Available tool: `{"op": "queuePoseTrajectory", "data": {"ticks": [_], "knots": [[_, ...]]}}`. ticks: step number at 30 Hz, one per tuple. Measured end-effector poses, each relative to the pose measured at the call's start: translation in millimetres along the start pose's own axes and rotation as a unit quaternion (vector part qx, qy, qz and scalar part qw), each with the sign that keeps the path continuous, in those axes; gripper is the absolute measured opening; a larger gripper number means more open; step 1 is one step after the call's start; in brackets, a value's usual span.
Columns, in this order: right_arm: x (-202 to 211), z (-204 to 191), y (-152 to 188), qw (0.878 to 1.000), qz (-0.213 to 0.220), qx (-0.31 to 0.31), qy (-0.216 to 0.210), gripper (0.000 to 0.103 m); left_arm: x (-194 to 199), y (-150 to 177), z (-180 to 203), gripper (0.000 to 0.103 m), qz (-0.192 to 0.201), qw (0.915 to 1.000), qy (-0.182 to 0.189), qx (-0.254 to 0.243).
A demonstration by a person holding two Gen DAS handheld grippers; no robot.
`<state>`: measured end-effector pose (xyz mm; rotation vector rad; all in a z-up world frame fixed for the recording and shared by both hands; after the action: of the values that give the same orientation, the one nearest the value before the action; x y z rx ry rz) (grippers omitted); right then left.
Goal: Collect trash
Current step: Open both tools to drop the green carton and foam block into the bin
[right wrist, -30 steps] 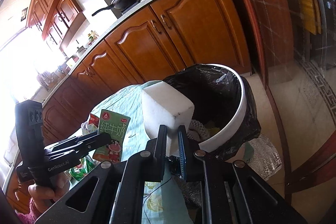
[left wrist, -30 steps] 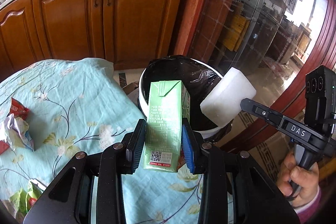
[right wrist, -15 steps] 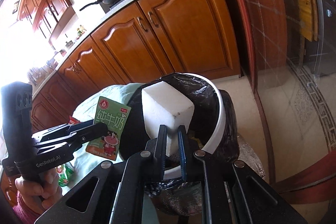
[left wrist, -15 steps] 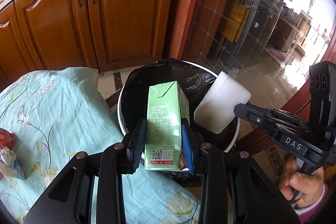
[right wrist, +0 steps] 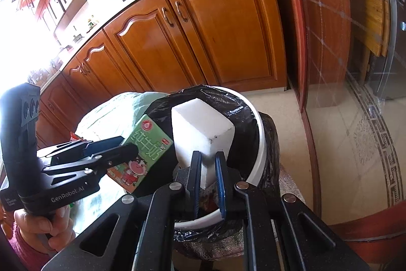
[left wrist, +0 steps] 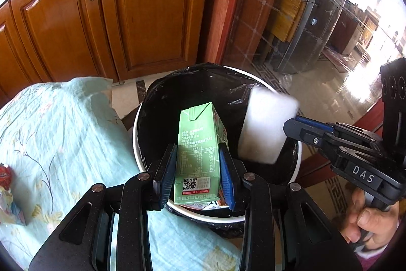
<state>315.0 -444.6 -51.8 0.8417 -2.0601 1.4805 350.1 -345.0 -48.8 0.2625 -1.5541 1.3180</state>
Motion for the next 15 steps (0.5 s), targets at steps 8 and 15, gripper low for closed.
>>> {"op": "queuePoseTrajectory", "data": {"ticks": [8, 15], "knots": [[2, 0, 2, 1.000, 0.007, -0.017, -0.009, 0.034, 11, 11, -11, 0.044, 0.004, 0.9996, 0.007, 0.028], [15, -12, 7, 0.998, 0.035, -0.036, -0.042, 0.057, 40, 31, -35, 0.050, 0.034, 0.9970, 0.004, 0.070]]}}
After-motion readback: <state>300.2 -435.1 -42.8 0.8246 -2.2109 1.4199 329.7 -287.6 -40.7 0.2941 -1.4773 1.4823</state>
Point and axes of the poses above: each gripper's, at about its wrist camera, not at the fingertips, and x roughly against the way its jaws point, z to its right, y to its underside, the point moved 9 cm from there along -x, roughly the way its jaws point, and after that the axes turned 1 degree about x, right-handed, at the moved point
